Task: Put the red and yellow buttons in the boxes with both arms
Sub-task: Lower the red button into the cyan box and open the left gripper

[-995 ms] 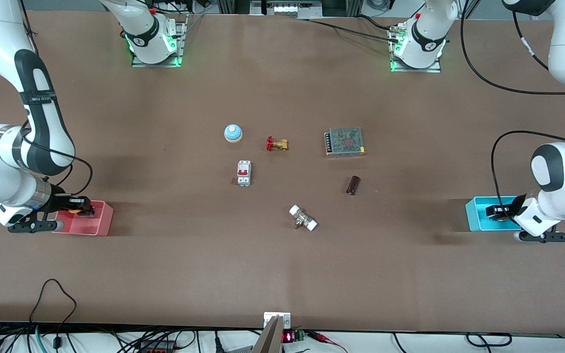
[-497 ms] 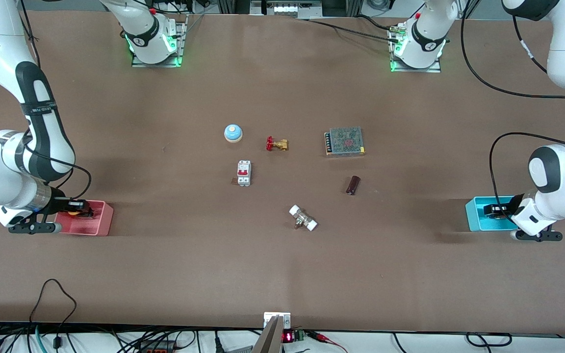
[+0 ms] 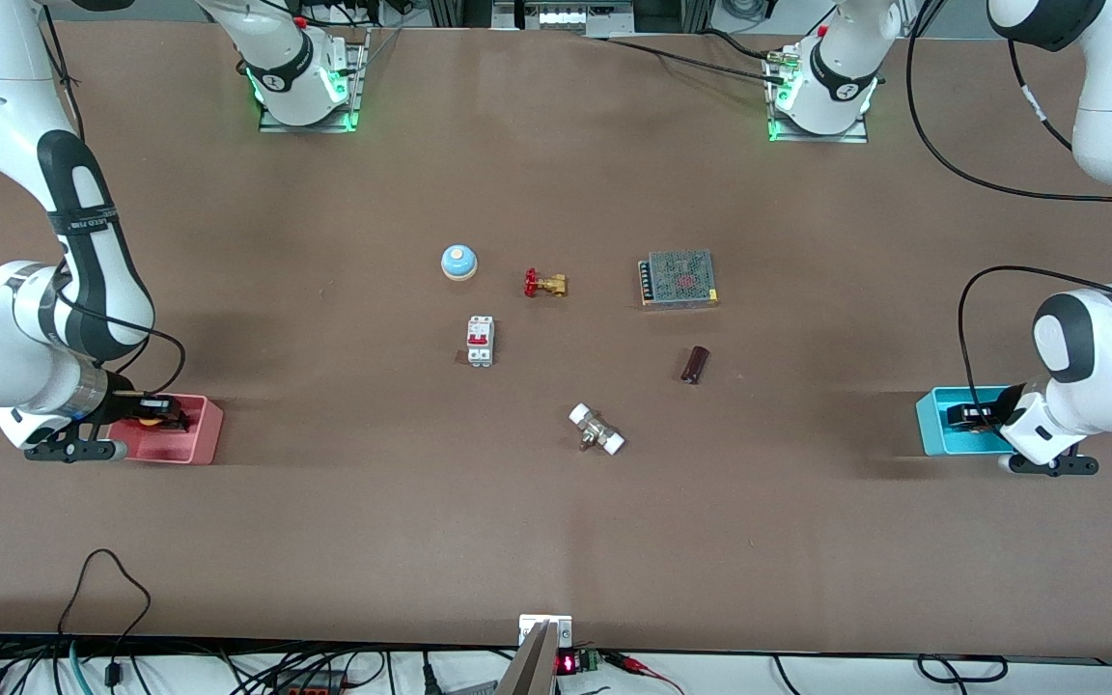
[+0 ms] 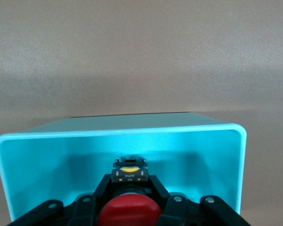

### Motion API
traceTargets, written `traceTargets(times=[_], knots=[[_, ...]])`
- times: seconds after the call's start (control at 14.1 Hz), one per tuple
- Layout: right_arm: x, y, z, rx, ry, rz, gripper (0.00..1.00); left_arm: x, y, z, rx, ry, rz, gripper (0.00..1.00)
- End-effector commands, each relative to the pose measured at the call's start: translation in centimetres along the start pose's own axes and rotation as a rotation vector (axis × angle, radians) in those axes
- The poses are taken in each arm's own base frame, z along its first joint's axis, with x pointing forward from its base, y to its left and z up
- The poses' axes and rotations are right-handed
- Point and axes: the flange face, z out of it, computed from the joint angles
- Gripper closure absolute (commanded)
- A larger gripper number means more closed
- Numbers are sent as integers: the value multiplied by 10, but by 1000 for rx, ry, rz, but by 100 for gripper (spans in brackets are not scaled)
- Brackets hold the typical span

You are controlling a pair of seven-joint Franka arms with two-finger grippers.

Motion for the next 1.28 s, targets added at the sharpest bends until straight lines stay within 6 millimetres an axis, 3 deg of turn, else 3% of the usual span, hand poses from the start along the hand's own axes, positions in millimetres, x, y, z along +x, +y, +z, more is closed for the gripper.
traceTargets(times=[0.0, 0.07, 0.14, 0.21, 0.43, 0.64, 0.85, 1.07, 1.21], knots=[[5, 3, -1, 14, 15, -20, 68, 1, -1, -4, -6, 13, 24, 51], [5, 2, -1, 14, 16, -21, 61, 1, -2, -4, -7, 12, 24, 23], [5, 3, -1, 14, 16, -20, 53, 1, -2, -5, -8, 12, 23, 13], [5, 2, -1, 14, 16, -21, 42, 1, -2, -7, -7, 12, 24, 9], [5, 2, -1, 14, 16, -21, 17, 1, -1, -22, -2, 20, 23, 4], [5, 2, -1, 12, 16, -27, 14, -5, 11, -62, -3, -8, 29, 4], [5, 2, 0, 12, 16, -39, 9, -11, 24, -111, 1, -2, 55, 3], [8, 4, 0, -4, 36, -51, 0, -24, 63, -181, 5, 6, 69, 2], [7, 5, 1, -1, 35, -65, 0, -41, 93, -219, 15, -33, 48, 2]])
